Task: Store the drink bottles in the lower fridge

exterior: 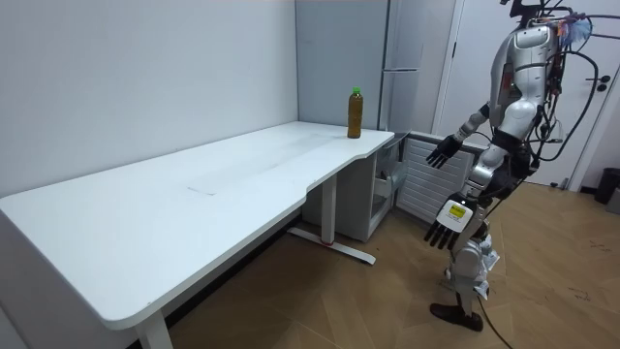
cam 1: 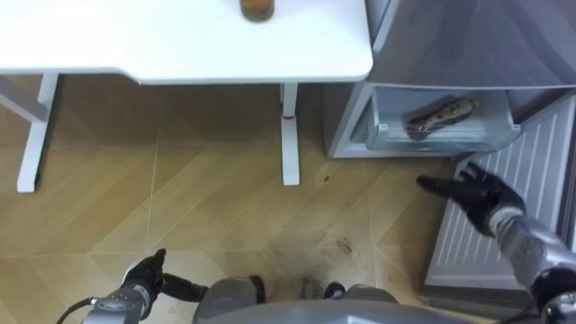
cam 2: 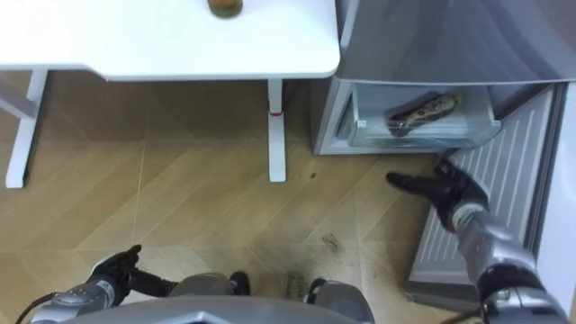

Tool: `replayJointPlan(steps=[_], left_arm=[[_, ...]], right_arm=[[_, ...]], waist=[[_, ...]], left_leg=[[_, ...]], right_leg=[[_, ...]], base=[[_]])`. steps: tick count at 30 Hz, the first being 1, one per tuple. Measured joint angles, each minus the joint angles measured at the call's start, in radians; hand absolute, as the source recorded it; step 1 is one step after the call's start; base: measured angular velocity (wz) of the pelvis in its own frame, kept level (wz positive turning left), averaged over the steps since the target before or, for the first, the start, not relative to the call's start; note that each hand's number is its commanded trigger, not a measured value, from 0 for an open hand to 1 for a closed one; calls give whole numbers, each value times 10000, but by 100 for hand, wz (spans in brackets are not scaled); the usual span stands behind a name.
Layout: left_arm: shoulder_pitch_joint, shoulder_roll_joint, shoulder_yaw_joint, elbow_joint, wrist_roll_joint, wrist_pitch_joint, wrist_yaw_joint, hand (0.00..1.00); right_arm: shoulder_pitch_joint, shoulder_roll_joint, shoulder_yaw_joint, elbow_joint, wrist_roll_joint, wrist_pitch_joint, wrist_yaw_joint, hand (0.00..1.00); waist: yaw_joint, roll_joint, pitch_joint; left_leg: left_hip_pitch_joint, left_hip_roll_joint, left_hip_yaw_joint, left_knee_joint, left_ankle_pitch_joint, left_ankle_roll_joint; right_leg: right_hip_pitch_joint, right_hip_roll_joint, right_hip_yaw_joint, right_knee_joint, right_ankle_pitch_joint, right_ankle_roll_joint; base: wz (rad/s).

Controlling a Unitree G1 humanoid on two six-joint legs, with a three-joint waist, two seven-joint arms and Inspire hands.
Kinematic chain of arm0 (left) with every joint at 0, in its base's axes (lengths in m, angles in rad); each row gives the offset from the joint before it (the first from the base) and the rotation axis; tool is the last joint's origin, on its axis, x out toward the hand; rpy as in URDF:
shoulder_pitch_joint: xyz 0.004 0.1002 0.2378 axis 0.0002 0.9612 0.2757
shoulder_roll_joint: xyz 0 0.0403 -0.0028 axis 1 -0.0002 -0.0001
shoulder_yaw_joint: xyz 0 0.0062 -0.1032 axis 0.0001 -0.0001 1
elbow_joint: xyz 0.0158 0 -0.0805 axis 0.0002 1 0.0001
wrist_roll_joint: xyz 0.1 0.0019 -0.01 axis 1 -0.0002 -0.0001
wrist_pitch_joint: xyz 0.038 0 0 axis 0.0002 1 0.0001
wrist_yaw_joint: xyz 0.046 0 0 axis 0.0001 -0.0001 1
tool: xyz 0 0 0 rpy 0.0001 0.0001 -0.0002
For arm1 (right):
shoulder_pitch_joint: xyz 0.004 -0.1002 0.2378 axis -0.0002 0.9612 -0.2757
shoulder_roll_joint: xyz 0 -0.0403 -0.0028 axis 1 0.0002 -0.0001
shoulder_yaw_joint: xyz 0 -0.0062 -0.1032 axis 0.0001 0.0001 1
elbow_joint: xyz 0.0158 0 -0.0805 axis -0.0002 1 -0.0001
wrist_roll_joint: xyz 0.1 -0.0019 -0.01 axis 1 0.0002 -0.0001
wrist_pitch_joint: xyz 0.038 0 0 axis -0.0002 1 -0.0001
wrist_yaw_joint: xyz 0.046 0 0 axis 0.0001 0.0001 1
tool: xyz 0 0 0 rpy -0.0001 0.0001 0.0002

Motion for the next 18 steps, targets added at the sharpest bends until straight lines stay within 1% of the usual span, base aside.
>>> replayJointPlan(steps=[2,3,4,5,8,9,11,15,16,18], left_arm=[[154,-116,177,-113,-19,-133,4,0],[174,-162,177,-111,-21,-151,21,0],[221,-242,177,-78,-17,-209,55,0],[270,-276,178,-13,-2,-305,119,0],[345,-391,301,42,-1,-458,220,0],[353,-423,346,41,1,-500,232,0],[366,-558,624,97,-10,-561,263,0],[368,-654,721,284,-24,-597,398,0],[372,-704,832,352,-24,-601,413,0],[378,-797,977,444,-38,-603,435,0]], right_arm=[[407,264,26,-8,-491,-30,49,0],[526,339,64,-11,-480,-37,63,0],[733,498,189,9,-480,-61,127,0],[837,687,317,148,-520,-117,176,0],[1060,1108,301,560,-661,-133,289,0],[1071,1167,296,655,-723,-132,331,0],[1152,1291,298,902,-851,-161,374,0],[1268,1430,271,1569,-1138,-233,342,0],[1321,1473,210,1754,-1309,-251,339,0],[1441,1539,126,1998,-1345,-256,308,0]], waist=[[-89,0,15],[-122,-3,17],[-137,-8,24],[-184,-1,41],[-239,-25,81],[-231,-3,76],[-240,-31,127],[-247,-40,142],[-254,-47,130],[-232,-15,132]], left_leg=[[412,-13,1,-319,1,-11],[549,-17,1,-411,-1,-27],[805,-24,3,-606,13,-62],[1018,-17,-2,-725,16,-82],[1348,-4,-13,-883,-14,-131],[1379,-4,-1,-902,-16,-135],[1574,-13,45,-1009,-16,-135],[1880,-14,59,-1140,-31,-149],[1935,-14,67,-1186,-29,-152],[2005,-12,75,-1201,-30,-153]], right_leg=[[375,27,-25,-216,0,5],[503,37,-23,-274,-2,9],[720,58,-14,-390,-4,12],[926,86,-22,-497,-4,12],[1271,138,-38,-705,-4,13],[1287,140,-21,-705,-5,15],[1423,141,20,-752,-6,17],[1722,167,32,-881,1,30],[1765,170,31,-882,1,31],[1864,176,28,-897,1,31]], base=[[0],[0],[0],[0],[0],[-7],[-6],[0],[0],[0]])
